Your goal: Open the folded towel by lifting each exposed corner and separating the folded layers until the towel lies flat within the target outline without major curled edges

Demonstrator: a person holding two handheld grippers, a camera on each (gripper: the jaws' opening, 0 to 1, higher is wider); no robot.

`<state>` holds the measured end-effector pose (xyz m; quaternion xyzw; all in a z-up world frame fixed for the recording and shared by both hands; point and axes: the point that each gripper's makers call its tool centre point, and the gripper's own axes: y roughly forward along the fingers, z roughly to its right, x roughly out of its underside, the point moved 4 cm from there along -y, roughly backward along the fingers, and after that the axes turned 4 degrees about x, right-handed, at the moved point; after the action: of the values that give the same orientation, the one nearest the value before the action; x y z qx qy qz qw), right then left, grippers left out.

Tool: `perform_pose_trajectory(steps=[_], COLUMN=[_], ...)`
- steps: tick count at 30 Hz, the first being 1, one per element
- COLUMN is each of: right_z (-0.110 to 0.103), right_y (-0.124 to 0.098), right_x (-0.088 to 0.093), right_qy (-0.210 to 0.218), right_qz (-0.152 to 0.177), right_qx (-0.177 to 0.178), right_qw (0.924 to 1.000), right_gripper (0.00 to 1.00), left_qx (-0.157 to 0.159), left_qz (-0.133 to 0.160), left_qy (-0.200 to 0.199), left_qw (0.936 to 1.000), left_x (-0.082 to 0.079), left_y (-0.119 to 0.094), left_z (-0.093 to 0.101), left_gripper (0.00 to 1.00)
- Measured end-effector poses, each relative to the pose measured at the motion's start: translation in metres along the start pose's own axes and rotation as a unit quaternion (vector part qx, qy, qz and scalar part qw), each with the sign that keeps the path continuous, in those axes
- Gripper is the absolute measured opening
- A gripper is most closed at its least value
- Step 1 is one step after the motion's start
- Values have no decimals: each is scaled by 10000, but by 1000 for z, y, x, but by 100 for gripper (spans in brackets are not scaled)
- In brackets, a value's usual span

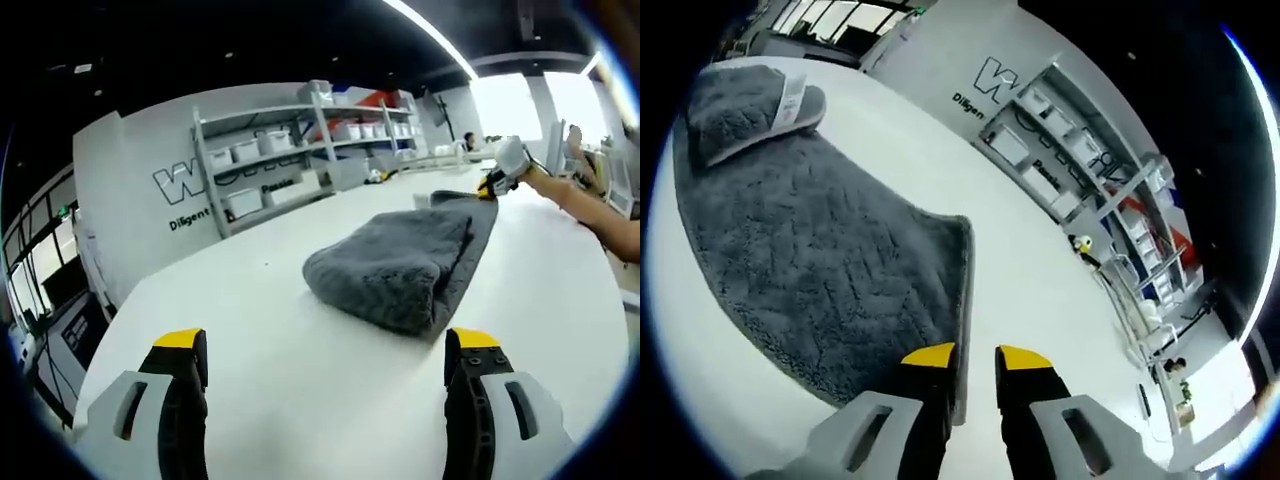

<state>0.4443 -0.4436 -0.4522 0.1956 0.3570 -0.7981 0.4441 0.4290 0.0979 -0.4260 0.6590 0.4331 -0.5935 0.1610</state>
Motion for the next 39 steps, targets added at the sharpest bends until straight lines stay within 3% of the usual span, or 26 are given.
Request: perform_pose_trajectory(steps=[4, 12, 22, 26, 28, 34, 37, 39], right_z=[4, 4, -1, -6, -15, -30, -35, -40], right_y=[-6, -15, -36, -42, -46, -49, -55, -60], right_x=[-2, -9, -19, -26, -30, -37, -44, -49], right_qy=[392, 482, 1150, 1349, 1518, 1527, 1641, 1764], right_qz=[128, 252, 676, 913, 1014, 1103, 1289, 1424], right_qx=[93, 85, -267, -546, -889, -1442, -1724, -2033], right_qw=[9991, 9985, 9907, 9851, 9792, 9715, 9627, 9525], right_gripper=[32, 43, 67, 75, 78, 83, 88, 92], left_qx=[18, 6, 4, 5, 11, -7, 2, 11], left_qz=[3, -2, 15, 14, 13, -7, -26, -5], left_qy=[3, 2, 9, 13, 18, 22, 8, 3], left_qw=[10000, 10000, 10000, 10000, 10000, 10000, 10000, 10000], left_x=[0, 0, -1, -1, -1, -1, 0, -1], left_y=[0, -1, -2, -2, -2, -2, -1, -1], left_z=[1, 1, 0, 0, 1, 0, 0, 0], left_gripper=[97, 97, 97, 97, 97, 97, 97, 97])
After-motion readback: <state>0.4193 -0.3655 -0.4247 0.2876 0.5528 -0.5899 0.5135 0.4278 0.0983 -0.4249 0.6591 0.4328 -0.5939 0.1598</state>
